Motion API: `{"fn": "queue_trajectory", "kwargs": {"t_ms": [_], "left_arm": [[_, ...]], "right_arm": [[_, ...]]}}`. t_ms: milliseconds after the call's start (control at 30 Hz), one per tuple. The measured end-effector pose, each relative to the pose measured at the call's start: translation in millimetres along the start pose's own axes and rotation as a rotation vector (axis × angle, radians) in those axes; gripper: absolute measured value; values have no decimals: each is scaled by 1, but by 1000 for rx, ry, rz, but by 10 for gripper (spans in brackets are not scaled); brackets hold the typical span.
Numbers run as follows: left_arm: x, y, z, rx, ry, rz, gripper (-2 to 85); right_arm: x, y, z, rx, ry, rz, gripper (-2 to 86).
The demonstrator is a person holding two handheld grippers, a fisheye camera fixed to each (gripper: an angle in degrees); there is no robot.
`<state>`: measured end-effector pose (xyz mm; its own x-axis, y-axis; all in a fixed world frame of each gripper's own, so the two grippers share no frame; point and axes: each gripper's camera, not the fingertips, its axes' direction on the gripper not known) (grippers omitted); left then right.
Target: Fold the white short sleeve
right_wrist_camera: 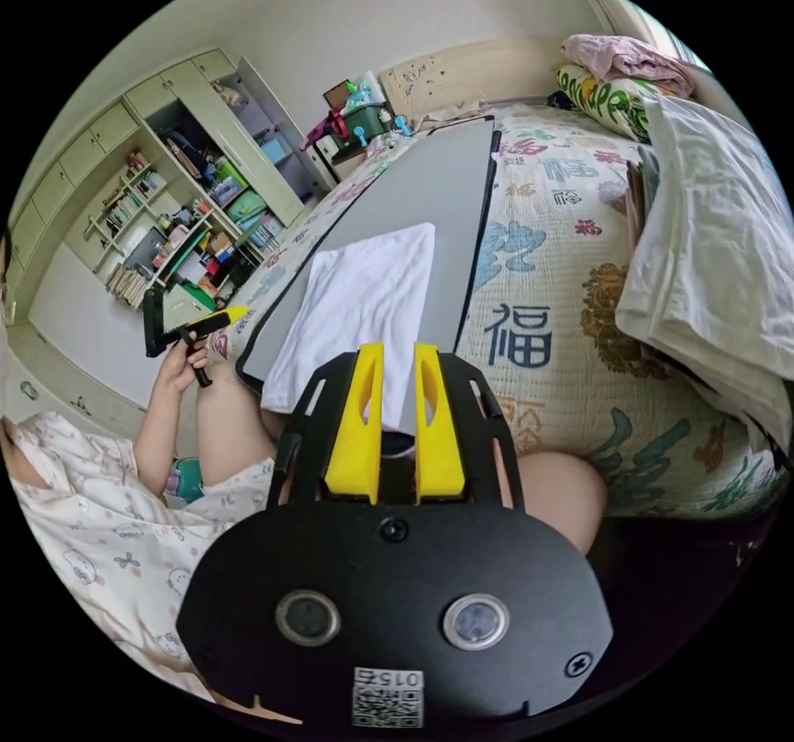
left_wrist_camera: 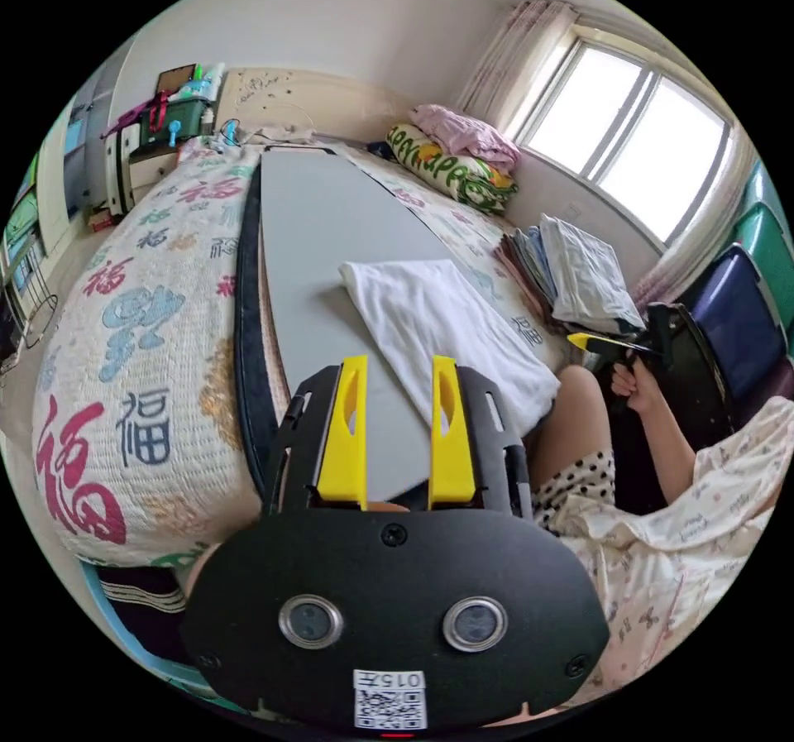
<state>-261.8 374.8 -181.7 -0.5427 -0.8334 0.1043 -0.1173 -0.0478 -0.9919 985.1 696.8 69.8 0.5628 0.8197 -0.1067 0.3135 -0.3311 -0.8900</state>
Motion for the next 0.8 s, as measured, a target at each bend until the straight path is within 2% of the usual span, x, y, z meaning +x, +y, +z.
{"fn": "queue_trajectory", "kwargs": {"t_ms": [133,333,500,800], "left_arm": [[-27,-43,34,37,-7,-44,131],[-60,-85,92,-46,6,-58,138],[-70,-97,123,-129,12,2,142],[-92,-81,135,-144,124,-1,111]], "right_arm": [[11,-56,24,-3,-18,-6,89],[39,-132,79,-71,-21,27,109],[64,-185,131,-173,32,72,112],[51,-236,190,-268,48,-26,109]]}}
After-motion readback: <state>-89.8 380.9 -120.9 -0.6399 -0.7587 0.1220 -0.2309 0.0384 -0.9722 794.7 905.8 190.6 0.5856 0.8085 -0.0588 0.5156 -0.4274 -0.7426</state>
